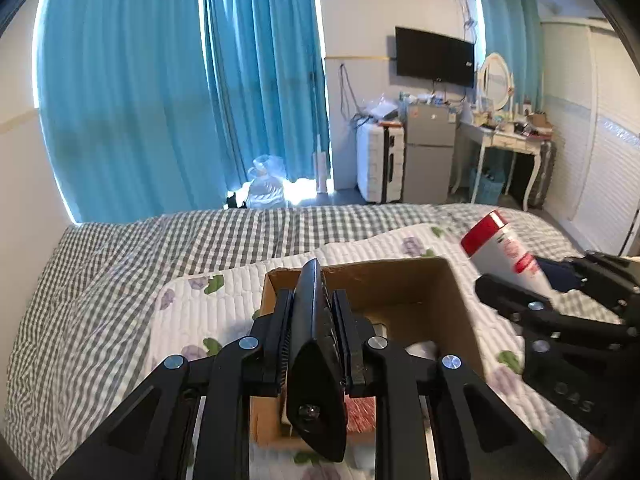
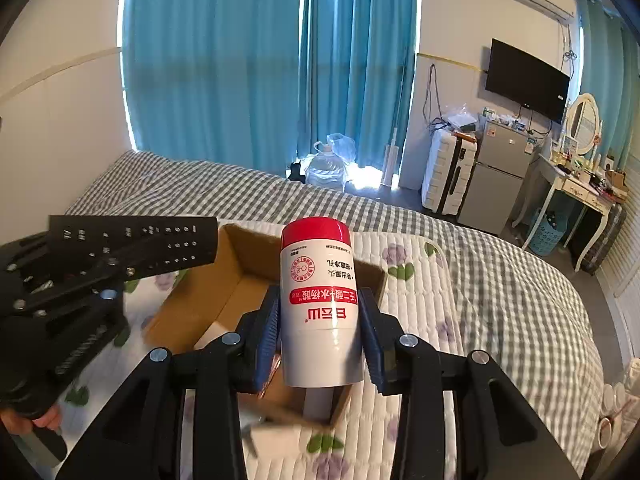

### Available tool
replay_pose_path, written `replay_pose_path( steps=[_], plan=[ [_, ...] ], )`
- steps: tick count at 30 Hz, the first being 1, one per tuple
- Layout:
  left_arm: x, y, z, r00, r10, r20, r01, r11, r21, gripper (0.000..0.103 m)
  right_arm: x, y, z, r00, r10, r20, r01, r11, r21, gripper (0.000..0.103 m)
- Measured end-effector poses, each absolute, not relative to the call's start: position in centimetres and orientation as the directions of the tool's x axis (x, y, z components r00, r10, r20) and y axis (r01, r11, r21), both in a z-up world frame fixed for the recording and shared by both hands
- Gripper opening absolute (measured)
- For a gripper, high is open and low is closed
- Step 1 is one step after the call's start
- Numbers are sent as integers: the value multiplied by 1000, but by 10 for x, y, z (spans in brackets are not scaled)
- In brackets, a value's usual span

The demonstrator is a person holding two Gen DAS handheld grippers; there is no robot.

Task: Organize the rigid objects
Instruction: 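Place the remote and pill bottle into the box and open both grippers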

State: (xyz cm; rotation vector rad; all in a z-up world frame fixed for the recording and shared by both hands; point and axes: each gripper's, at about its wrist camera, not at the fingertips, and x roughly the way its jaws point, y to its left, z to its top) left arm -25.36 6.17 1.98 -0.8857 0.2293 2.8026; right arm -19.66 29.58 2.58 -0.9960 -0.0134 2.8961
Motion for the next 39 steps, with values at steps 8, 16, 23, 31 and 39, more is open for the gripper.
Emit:
replay_pose_path(
  steps=[8, 16, 23, 31, 39],
  plan=[
    [-300, 79, -40, -790, 84, -608, -233, -957, 170, 20, -241, 313, -19, -751, 64, -657, -52, -998, -39, 37],
    [-310, 82, -56, -777, 101, -621, -240, -960, 144, 26, -252, 322, -38, -744, 51, -666, -31, -999, -41, 37],
    [-287, 66, -30, -790, 139, -597, -236, -968, 87, 70, -238, 323, -29, -744, 58, -665, -55, -998, -25, 37],
    [-252, 33, 1, -825, 92, -558, -189, -975, 119, 86, -226, 294, -14, -744, 41, -667, -32, -999, -26, 37],
    [-249, -8, -27, -798, 34, -601, -138, -982, 129, 86, -254, 255, -68, -652, -18, -758, 0, -1000, 24, 37]
  ],
)
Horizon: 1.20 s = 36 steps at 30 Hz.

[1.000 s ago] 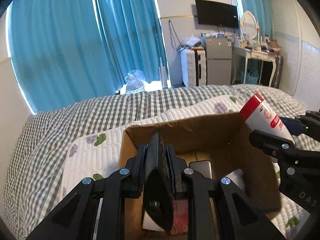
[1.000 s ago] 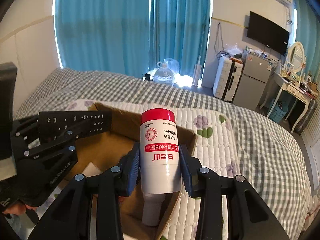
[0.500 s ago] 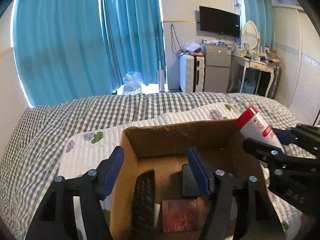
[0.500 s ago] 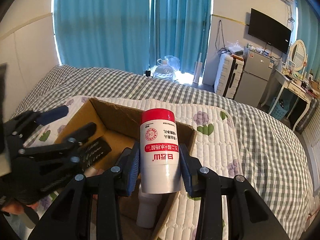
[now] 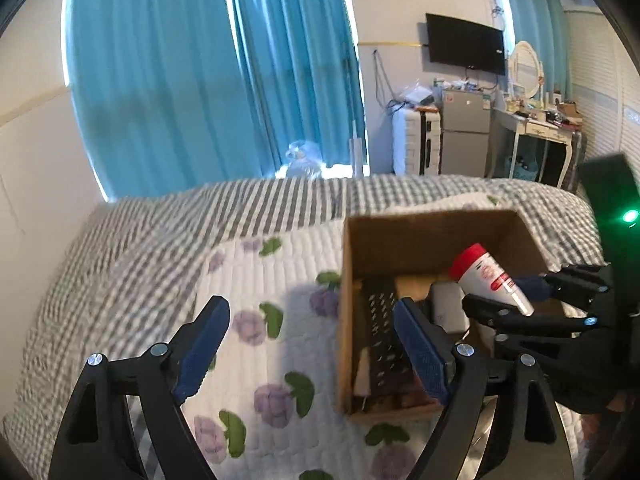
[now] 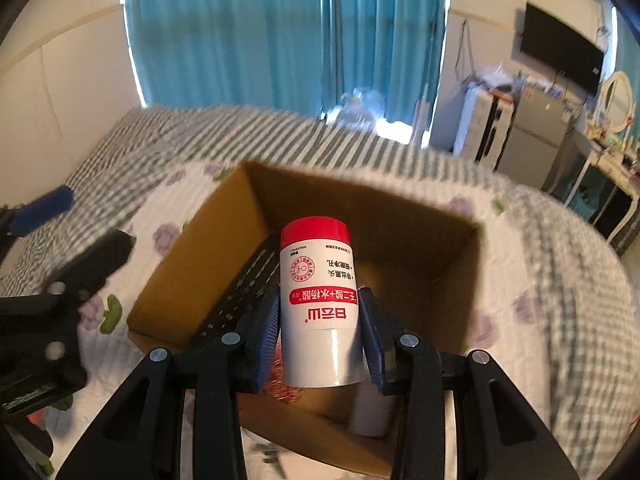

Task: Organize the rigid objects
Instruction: 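Place the remote and pill bottle into the box and open both grippers, then grasp the white square adapter beside the box with the right gripper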

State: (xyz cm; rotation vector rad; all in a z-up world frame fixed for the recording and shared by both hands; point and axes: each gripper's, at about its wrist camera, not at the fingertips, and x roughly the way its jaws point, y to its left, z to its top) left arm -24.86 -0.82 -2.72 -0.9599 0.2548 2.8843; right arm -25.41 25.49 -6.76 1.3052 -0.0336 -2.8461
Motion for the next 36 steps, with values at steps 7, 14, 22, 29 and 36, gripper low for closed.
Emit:
replay_pose_path(
  steps=[7, 14, 22, 29, 36],
  plan=[
    [-247, -18, -36, -787, 27, -617, -131, -984, 124, 86, -258, 254, -73, -680, 4, -733, -49, -998, 40, 70],
    [-212, -15, -9, -823, 24, -568, -128, -981, 145, 86, -215, 257, -19, -735, 81, -673, -83, -996, -29, 88],
    [-168, -9, -6, -816, 79, -573, -147, -986, 73, 86, -148, 257, -10, -712, 122, -692, -89, -993, -83, 92],
    [-164, -2, -60, -758, 78, -647, -167, -983, 77, 86, -130, 257, -88, -618, 76, -783, -35, -997, -69, 92],
    [-168, -1, -119, -709, 62, -702, -173, -981, 88, 86, -145, 256, -159, -534, 68, -843, 15, -996, -90, 92]
  ],
)
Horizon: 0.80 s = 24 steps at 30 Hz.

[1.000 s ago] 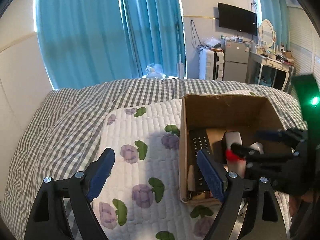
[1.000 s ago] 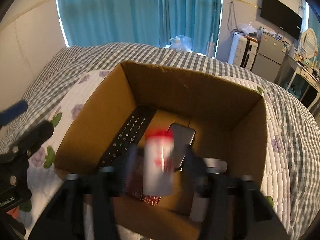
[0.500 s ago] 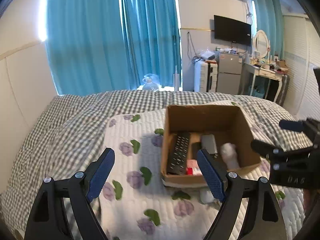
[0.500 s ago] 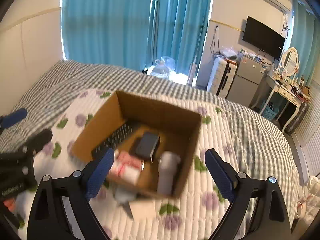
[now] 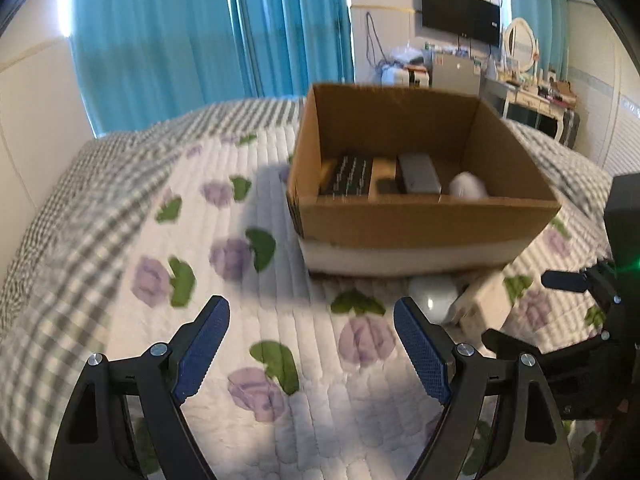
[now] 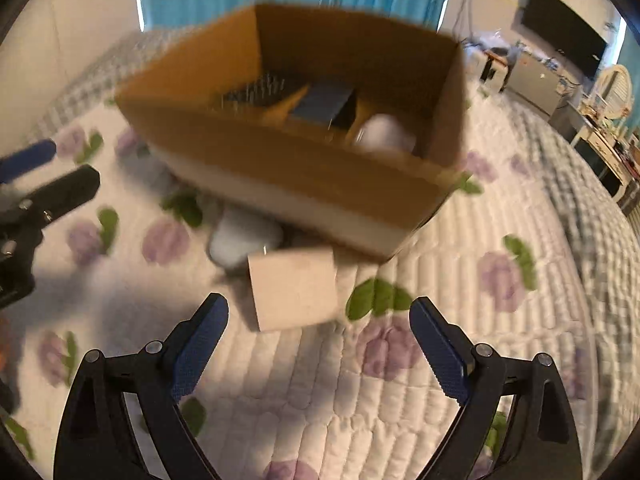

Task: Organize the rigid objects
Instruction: 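Grasp the white square adapter beside the box with the right gripper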

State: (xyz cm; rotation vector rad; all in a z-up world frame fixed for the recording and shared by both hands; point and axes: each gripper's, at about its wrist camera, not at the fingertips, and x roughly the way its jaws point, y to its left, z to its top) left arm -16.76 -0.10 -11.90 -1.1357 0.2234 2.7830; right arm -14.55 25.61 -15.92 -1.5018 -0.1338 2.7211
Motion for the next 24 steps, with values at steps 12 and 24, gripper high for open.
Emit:
replay_pose_path(
  steps=[12, 24],
  plan=[
    [-161, 0, -133, -682, 102, -724, -199, -979, 50, 86, -157, 267, -178, -506, -28, -862, -8, -999, 37, 54],
    [-162, 63, -122, -633, 135, -762, -268, -962, 52, 86, -98, 330, -139, -568, 63, -820, -174, -984, 44, 50]
  ],
)
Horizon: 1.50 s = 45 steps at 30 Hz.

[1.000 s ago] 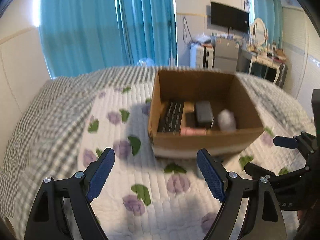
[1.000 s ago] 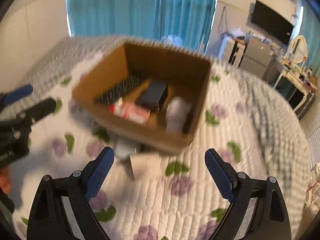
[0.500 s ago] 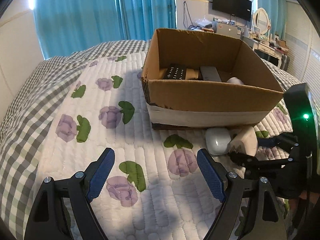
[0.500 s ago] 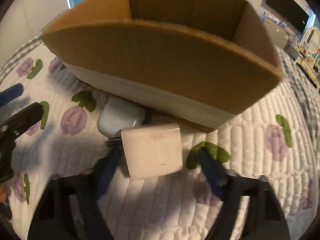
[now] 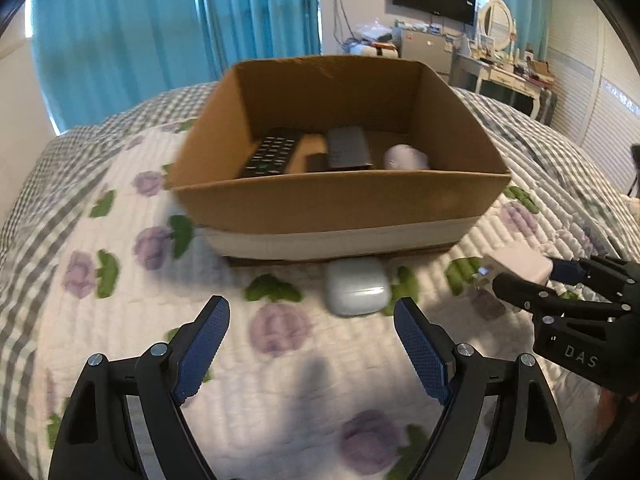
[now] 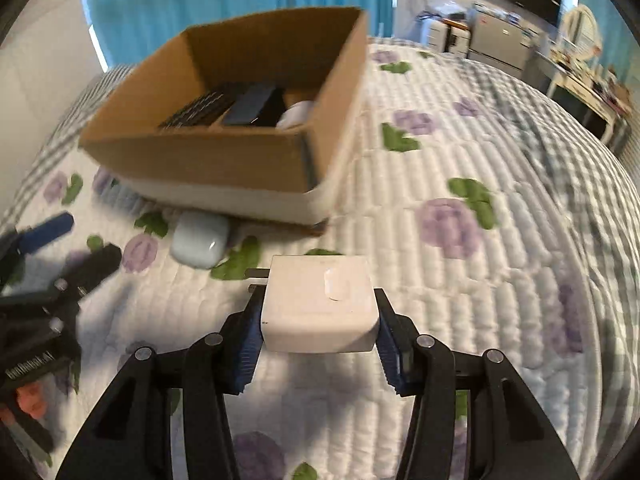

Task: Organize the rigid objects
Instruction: 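Grasp the white square adapter beside the box with the right gripper, then grasp the white earbud case with the left gripper, then drop the earbud case and adapter into the box with both grippers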

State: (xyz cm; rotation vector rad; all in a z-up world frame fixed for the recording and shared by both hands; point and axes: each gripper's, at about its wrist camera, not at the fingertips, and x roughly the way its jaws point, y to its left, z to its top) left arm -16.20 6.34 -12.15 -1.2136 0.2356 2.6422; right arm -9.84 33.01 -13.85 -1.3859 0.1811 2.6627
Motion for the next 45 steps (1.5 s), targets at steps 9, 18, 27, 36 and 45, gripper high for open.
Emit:
replay_pose_path(
  steps=[9, 18, 27, 36, 45],
  plan=[
    [-190, 94, -167, -588, 102, -802, -222, -974, 40, 86, -110, 335, -128, -587, 127, -800, -212, -977, 0, 50],
    [-202, 100, -179, -595, 119, -795, -230, -973, 27, 54, -122, 345, -131, -578, 142, -803, -239, -971, 1, 50],
    [-171, 89, -150, -598, 149, -787, -252, -968, 9, 51, -107, 335, -122, -602, 182, -777, -249, -968, -34, 50],
    [-148, 66, -67, -683, 199, -702, -260, -965, -21, 51, -90, 320, -65, -679, 192, -709, -227, -973, -45, 50],
    [-195, 45, -4, -759, 199, -621, -236, -972, -23, 51, -116, 311, 8, -765, 178, -618, -184, -981, -55, 50]
  ],
)
